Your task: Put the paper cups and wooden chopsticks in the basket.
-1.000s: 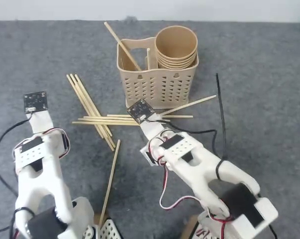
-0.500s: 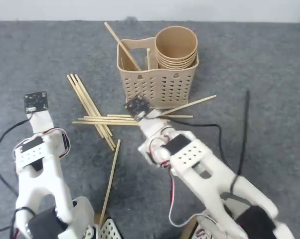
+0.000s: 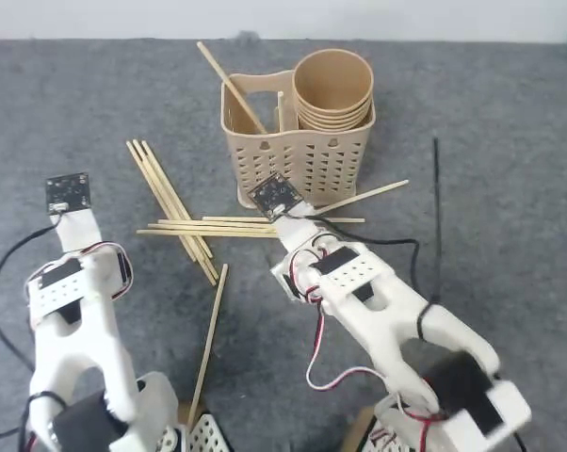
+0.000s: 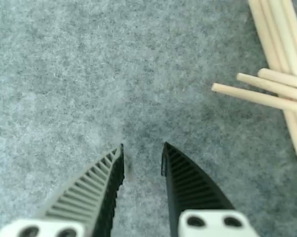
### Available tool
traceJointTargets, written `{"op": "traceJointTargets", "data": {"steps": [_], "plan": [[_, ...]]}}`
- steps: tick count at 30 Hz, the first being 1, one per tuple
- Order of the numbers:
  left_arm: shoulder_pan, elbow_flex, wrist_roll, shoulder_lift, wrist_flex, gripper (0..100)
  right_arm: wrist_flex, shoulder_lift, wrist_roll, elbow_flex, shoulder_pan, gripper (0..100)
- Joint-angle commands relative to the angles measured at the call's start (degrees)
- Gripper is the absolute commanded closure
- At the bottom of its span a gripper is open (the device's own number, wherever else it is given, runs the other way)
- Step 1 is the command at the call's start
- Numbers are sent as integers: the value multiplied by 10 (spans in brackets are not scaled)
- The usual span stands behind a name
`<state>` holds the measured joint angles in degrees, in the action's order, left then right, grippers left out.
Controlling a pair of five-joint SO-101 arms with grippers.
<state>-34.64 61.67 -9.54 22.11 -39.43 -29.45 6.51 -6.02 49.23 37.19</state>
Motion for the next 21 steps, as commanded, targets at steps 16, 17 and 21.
{"op": "traceJointTargets", "data": {"steps": [16,17,21], "plan": [[-23,-21,71,25,8,877,55,-34,62,-4,-56,992],[-34,-34,86,21,-3,877,55,-34,62,-4,-58,992],[-43,-138,96,20,-127,877,54,-34,64,-4,-59,992]]}}
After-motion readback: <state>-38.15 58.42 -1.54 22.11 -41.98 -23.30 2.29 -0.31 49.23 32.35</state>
